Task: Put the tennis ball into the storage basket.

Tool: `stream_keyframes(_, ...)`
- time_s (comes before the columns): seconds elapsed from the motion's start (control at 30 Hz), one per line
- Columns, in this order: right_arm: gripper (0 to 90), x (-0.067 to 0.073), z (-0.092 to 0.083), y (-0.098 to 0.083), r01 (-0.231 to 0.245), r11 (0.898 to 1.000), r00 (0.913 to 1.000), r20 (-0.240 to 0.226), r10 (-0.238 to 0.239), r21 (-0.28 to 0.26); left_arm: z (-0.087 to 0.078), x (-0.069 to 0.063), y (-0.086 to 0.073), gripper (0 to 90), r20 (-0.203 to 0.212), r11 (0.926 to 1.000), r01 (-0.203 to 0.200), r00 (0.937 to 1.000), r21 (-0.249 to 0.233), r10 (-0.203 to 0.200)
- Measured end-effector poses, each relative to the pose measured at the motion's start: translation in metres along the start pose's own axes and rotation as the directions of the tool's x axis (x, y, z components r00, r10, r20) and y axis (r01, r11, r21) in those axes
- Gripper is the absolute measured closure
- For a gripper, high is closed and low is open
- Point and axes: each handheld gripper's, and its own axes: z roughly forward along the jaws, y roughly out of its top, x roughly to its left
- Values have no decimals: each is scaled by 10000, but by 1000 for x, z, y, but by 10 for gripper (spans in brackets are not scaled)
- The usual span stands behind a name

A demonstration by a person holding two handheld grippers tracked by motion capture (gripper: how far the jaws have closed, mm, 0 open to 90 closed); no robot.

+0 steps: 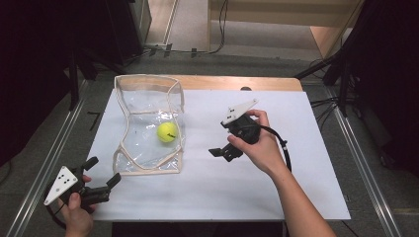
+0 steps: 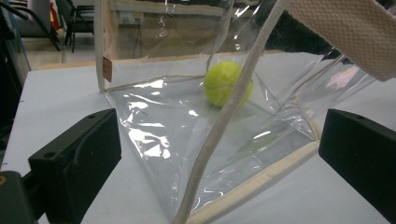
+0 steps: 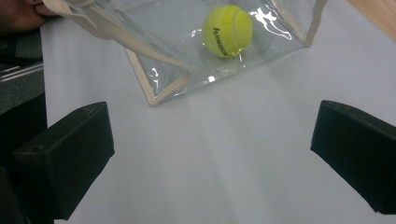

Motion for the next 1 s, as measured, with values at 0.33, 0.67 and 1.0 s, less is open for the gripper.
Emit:
stream_keyframes(0.33,0,-2,-6,-18,-261,9993,9994,206,267,-272,0,0,0,0,1,10000,-18,10000,11,18)
stream_keyframes(0.67,0,-8,-13,-42,-641,9962,9970,389,665,-594,0,-1,0,0,-27,10000,-32,10000,46,32)
stream_keyframes(1.0,0,-14,-20,-68,-959,9921,9933,575,1007,-815,0,-1,0,0,-45,10000,-57,10000,72,57)
